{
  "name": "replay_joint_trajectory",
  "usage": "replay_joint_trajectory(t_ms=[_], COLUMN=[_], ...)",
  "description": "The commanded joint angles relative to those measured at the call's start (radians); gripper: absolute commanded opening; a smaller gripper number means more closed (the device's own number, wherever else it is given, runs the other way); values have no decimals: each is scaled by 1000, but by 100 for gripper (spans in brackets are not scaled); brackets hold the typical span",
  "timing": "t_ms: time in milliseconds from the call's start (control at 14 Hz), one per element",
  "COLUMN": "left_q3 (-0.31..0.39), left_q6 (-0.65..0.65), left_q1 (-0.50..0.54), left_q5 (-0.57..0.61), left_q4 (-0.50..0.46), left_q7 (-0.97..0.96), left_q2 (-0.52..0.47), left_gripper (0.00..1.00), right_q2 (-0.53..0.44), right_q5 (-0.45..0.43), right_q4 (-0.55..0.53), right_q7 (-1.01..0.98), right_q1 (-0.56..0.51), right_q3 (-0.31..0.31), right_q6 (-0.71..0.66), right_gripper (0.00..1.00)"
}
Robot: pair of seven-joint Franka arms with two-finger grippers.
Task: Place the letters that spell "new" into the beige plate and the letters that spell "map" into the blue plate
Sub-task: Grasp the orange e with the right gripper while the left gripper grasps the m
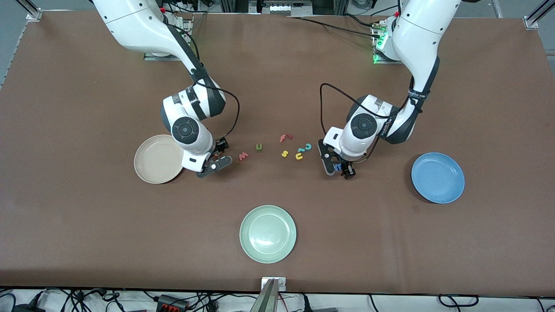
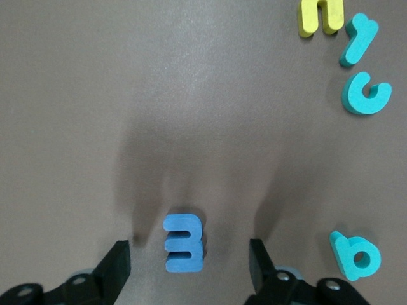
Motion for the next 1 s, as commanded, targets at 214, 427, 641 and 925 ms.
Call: replay_joint_trajectory(t_ms=[214, 427, 641, 925], left_q3=[3, 3, 4, 18], left_q6=[21, 13, -11, -250], left_q1=[1, 8, 21, 92], left_q5=[14, 14, 12, 11], left_q4=[7, 7, 12, 67], left_q7=[30, 30, 24, 9], left_q2=[22, 18, -13, -109], left_gripper=[54, 15, 9, 9], right_q2=[32, 31, 5, -5], right_q5=[15, 15, 15, 15], right_q4=[-9, -19, -47, -59], right_q7=[3, 31, 31, 29], right_q1=[16, 24, 24, 24], right_q3=[4, 4, 4, 4], right_q6=[68, 60, 54, 46], right_gripper=[68, 68, 68, 65])
